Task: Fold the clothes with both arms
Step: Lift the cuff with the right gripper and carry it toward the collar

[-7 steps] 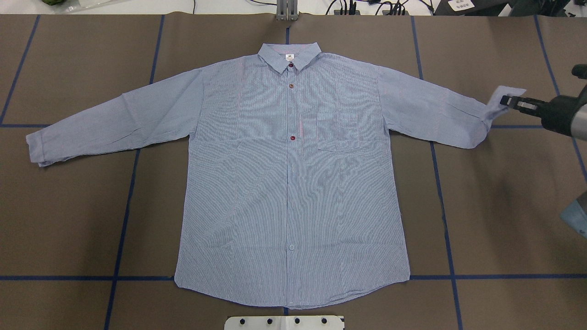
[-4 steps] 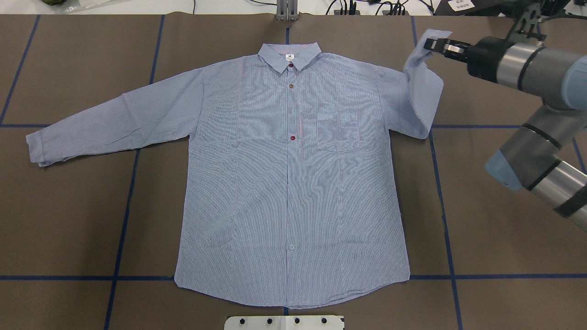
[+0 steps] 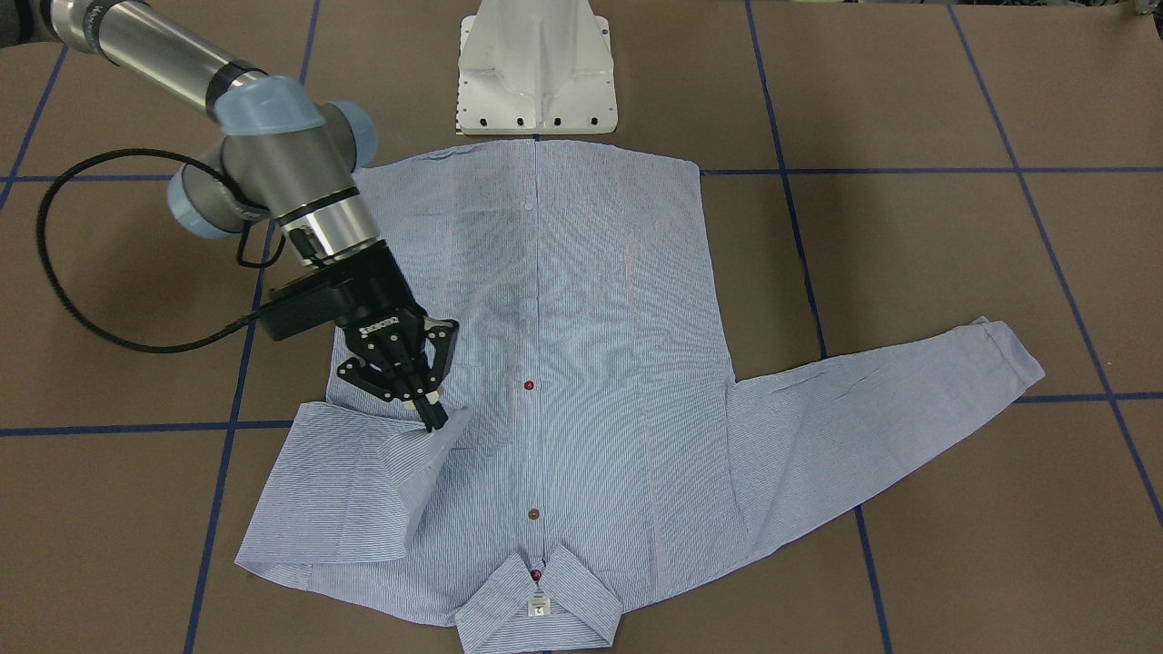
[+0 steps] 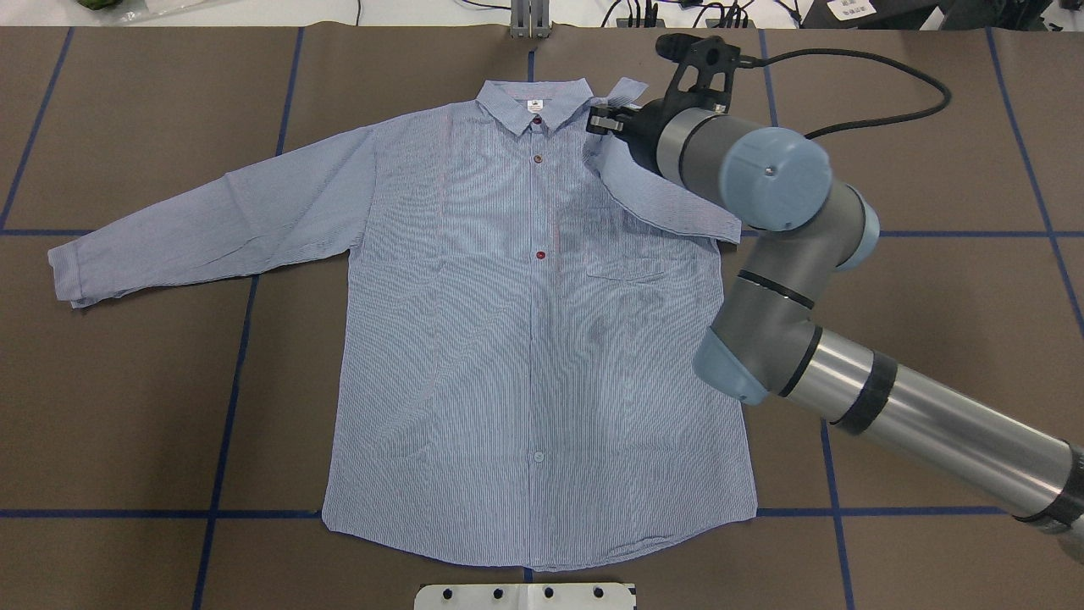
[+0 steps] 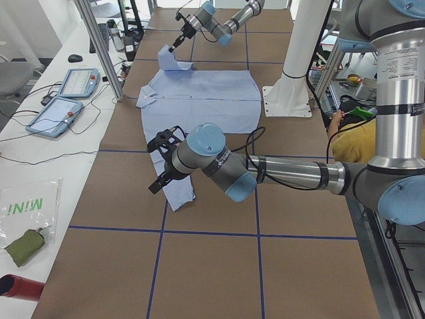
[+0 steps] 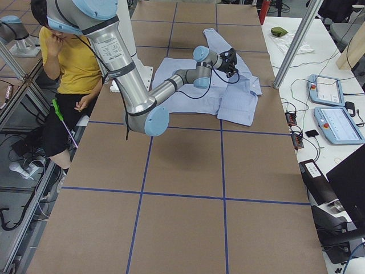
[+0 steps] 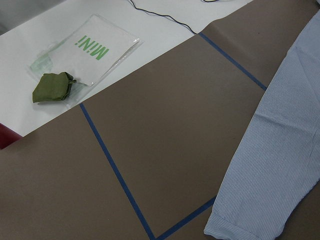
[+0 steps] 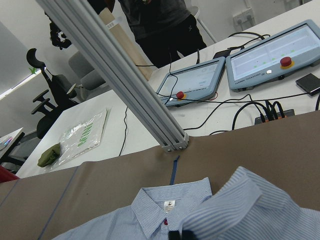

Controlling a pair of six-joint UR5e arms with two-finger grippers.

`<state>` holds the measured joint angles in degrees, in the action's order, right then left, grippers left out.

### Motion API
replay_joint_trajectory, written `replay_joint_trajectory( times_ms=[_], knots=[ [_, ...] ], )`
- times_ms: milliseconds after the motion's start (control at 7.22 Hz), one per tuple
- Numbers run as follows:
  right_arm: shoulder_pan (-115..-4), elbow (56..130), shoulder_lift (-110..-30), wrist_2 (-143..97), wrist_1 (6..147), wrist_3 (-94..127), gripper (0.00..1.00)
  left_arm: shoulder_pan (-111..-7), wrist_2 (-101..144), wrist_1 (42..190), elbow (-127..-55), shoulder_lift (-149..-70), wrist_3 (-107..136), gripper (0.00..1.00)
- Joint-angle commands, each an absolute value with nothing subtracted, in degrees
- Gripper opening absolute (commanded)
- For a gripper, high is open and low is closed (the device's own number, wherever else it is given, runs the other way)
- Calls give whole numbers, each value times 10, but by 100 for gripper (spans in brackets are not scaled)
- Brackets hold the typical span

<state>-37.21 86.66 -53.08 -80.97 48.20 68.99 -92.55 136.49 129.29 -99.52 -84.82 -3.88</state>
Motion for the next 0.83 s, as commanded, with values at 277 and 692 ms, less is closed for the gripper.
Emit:
replay_joint_trajectory(
  times_ms=[277,692],
  knots=[
    [-316,654,-305,-765,739,681,0,-925,1365,1325,-962,-848,-36,100],
    [-293,541,-228,-738,774,668,0,-925,1365,1326,-955,-848,-38,100]
  ],
)
